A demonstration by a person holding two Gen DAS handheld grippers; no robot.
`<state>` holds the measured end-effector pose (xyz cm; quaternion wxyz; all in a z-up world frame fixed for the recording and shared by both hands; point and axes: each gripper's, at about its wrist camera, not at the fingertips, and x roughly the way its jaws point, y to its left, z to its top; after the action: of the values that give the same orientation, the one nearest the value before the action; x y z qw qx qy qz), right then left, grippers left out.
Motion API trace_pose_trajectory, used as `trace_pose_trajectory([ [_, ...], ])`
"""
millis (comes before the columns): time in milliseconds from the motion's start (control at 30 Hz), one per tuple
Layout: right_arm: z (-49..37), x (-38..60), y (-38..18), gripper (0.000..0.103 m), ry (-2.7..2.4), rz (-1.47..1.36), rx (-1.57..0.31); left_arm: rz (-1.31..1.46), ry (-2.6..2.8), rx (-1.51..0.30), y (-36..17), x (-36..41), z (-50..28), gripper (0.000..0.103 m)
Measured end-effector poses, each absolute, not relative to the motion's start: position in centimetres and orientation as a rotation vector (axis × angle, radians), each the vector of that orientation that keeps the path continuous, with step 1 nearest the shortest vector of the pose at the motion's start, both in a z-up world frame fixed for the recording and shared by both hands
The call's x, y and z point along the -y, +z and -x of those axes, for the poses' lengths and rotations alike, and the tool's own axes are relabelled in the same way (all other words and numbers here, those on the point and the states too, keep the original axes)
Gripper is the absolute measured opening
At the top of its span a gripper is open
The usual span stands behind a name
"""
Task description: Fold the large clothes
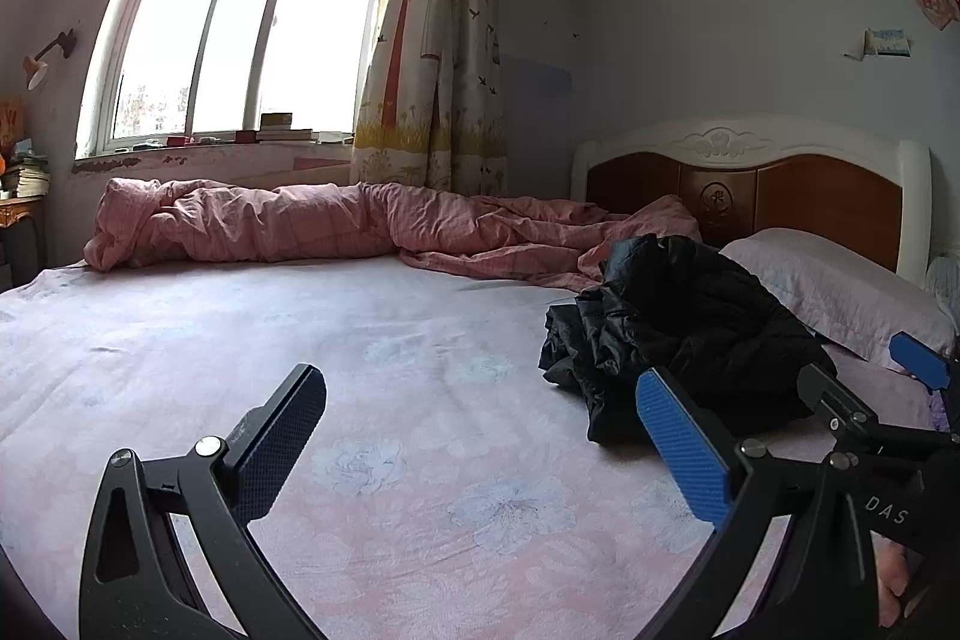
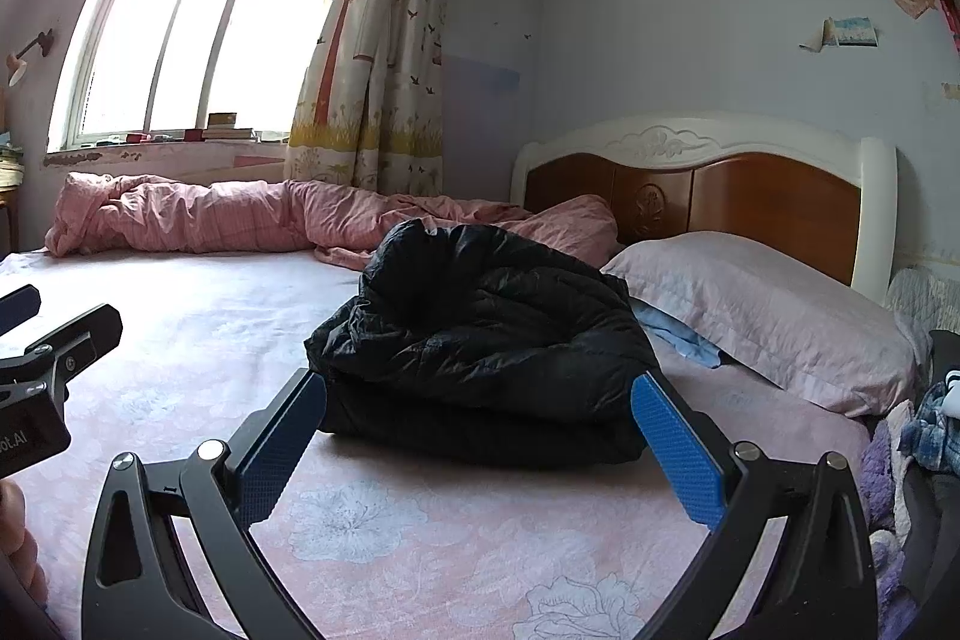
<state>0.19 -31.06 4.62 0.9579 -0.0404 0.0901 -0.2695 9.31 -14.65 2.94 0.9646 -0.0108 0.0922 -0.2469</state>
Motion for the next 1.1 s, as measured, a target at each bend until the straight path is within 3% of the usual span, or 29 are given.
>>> trace_pose_trajectory([
  [1100, -0.17, 30.62, 4.45, 0.103, -0.549, 0.083, -0.189, 0.02, -0.501, -0.194, 2.74, 14.96, -9.48, 0.103],
])
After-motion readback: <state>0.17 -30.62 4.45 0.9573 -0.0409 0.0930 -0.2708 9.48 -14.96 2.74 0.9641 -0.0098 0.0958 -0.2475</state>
